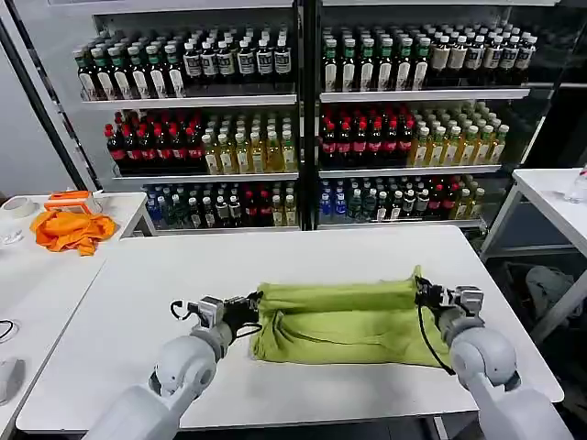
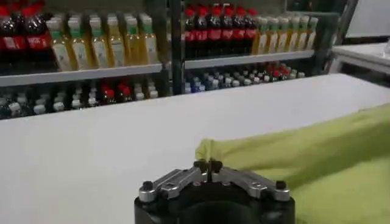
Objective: Fold and organize the clothes.
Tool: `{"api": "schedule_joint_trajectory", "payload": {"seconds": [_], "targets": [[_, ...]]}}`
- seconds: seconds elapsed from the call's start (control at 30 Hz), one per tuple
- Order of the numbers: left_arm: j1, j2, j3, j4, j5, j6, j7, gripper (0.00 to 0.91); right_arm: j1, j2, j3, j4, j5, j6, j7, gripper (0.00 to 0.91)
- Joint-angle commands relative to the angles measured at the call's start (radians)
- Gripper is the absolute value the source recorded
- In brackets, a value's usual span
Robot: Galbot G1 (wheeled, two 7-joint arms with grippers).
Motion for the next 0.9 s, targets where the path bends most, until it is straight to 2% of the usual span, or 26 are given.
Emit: {"api": "schedule_joint_trajectory", "payload": {"seconds": [0.03, 0.07, 0.1, 0.23, 0.5, 0.67, 0.9], "targets": [[0.047, 0.006, 0.0, -0.016, 0.125, -0.015, 0.016, 0.695, -0.067, 0.028, 0.02, 0.0, -0.038, -0.001, 0.0, 0.595], [0.049, 0.006, 0.0, -0.015, 0.133, -0.016, 0.021, 0.846, -0.064, 0.03, 0.016, -0.005, -0.048, -0.001, 0.0, 0.907], [0.05, 0.004, -0.001, -0.014, 0.139, -0.016, 0.026, 0.907, -0.061, 0.034, 0.011, -0.008, -0.057, -0.001, -0.004, 0.907], [0.064, -0.002, -0.005, -0.023, 0.177, -0.021, 0.049, 0.907, -0.071, 0.044, 0.002, 0.0, -0.113, 0.0, -0.014, 0.907], [0.138, -0.03, -0.032, -0.098, 0.191, -0.019, 0.026, 0.907, -0.153, 0.069, 0.064, 0.088, -0.112, 0.01, -0.011, 0.907], [0.204, -0.119, -0.046, -0.123, 0.174, -0.066, -0.063, 0.907, -0.251, 0.099, 0.13, 0.173, -0.117, 0.02, -0.01, 0.907], [0.217, -0.252, -0.046, -0.036, 0.197, -0.099, -0.142, 0.907, -0.33, 0.121, 0.168, 0.2, -0.127, 0.033, -0.013, 0.907]]}}
